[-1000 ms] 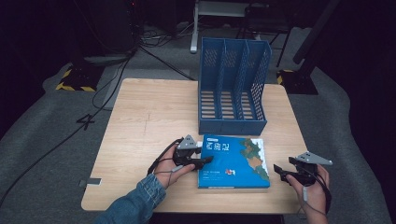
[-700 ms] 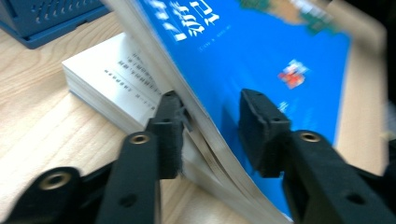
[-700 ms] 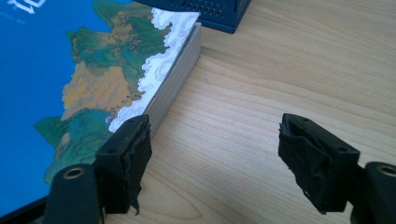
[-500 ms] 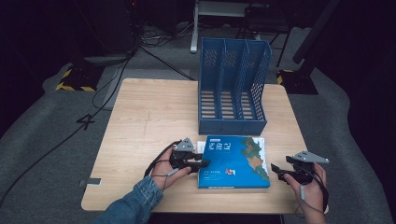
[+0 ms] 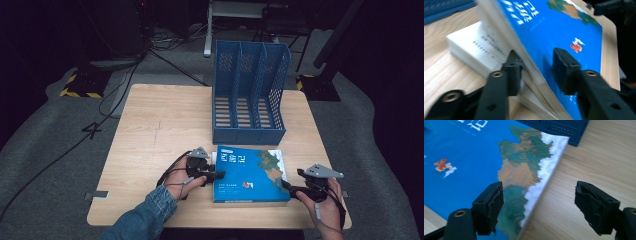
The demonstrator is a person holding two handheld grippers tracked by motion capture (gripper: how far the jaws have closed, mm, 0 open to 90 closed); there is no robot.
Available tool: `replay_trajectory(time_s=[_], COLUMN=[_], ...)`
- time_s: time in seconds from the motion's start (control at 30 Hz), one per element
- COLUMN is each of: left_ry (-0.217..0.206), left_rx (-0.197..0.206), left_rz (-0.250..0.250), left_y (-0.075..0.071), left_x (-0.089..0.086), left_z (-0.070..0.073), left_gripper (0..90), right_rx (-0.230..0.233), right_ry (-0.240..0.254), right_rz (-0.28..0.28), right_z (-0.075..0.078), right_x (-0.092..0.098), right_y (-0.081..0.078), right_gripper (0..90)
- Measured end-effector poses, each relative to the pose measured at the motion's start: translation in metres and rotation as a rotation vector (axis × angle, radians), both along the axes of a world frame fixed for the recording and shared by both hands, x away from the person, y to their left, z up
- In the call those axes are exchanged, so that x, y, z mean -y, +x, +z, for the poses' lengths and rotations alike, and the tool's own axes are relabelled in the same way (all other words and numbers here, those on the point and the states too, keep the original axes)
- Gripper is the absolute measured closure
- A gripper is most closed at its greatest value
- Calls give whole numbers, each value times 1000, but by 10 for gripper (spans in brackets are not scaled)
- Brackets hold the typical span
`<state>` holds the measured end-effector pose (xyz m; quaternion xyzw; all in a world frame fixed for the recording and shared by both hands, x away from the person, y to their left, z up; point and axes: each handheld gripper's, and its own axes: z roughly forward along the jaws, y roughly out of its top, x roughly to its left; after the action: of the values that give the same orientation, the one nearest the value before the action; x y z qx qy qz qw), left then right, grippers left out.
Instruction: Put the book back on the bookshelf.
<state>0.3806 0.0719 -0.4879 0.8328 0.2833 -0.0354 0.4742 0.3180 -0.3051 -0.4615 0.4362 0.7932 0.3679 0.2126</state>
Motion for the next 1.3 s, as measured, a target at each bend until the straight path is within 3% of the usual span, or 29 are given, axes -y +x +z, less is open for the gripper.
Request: replay_trajectory(time_s=[0.03,0.07,0.13,0.2,0.3,0.47,0.63,0.77,1.0,1.2,1.3], left_ry=[7,23,32,29,-7,-23,-8,-7,20,50,49], left_rx=[25,60,82,67,-9,-27,-45,-69,-53,-56,-50], left_rz=[-9,-4,3,27,59,63,64,77,82,75,67], left_y=[0,-1,-1,0,4,1,-5,-6,-10,-7,-6], left_x=[2,4,8,9,4,5,10,14,28,41,44], left_z=[-1,-1,-1,-1,3,17,34,46,80,101,106], left_gripper=[480,475,479,508,653,780,806,811,814,815,815], right_rx=[0,2,6,5,7,31,101,123,179,239,267], right_ry=[-2,-6,-14,-13,-14,-22,-63,-70,-95,-99,-65], right_rz=[12,22,46,51,64,115,203,254,321,341,319], right_z=[1,1,3,4,5,8,12,12,17,17,16], right_x=[-4,-6,-13,-15,-18,-31,-55,-68,-91,-104,-107], right_y=[-1,-1,-3,-5,-8,-14,-22,-27,-37,-41,-42], right_gripper=[241,241,241,241,240,227,205,210,229,173,164])
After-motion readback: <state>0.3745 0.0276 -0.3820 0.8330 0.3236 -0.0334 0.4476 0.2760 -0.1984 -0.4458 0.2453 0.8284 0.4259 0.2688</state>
